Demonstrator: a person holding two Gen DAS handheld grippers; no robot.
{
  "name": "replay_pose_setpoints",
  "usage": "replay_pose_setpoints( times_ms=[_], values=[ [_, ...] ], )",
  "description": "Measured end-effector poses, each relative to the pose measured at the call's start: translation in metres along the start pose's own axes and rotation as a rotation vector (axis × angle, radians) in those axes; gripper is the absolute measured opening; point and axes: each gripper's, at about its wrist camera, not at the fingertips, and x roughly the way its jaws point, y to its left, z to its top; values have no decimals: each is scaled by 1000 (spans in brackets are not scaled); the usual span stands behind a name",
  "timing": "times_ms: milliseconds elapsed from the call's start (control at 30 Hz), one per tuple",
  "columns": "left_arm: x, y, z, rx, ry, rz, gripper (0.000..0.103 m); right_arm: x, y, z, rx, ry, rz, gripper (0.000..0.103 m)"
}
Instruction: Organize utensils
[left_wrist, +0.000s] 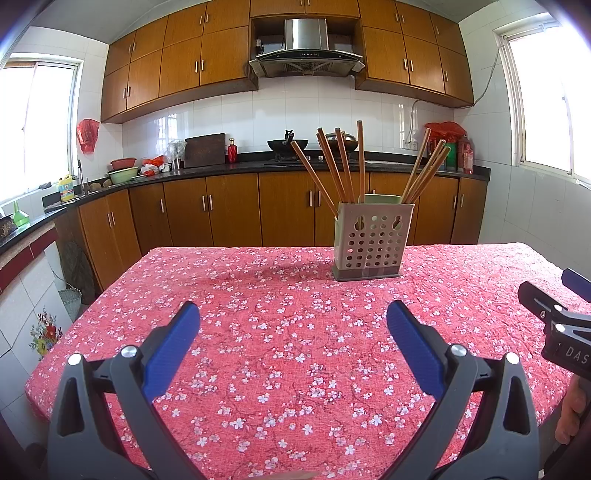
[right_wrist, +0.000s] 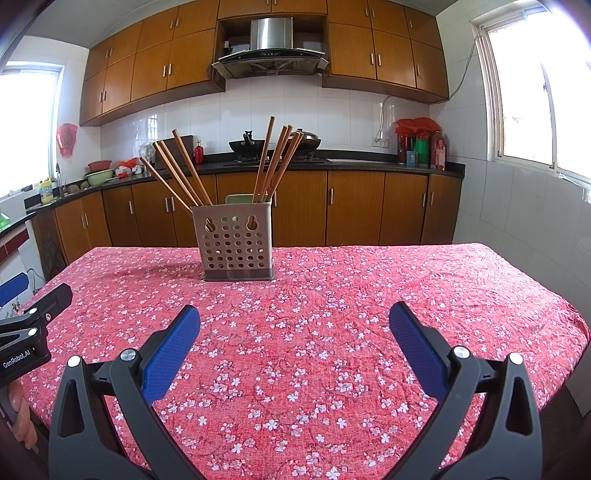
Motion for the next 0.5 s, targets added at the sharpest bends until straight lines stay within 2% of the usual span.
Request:
replay_pose_setpoints(
  times_ms=[500],
  values=[
    [0, -1, -2, -4, 0, 5, 99, 3, 4, -3, 5, 8, -2, 101]
  ],
)
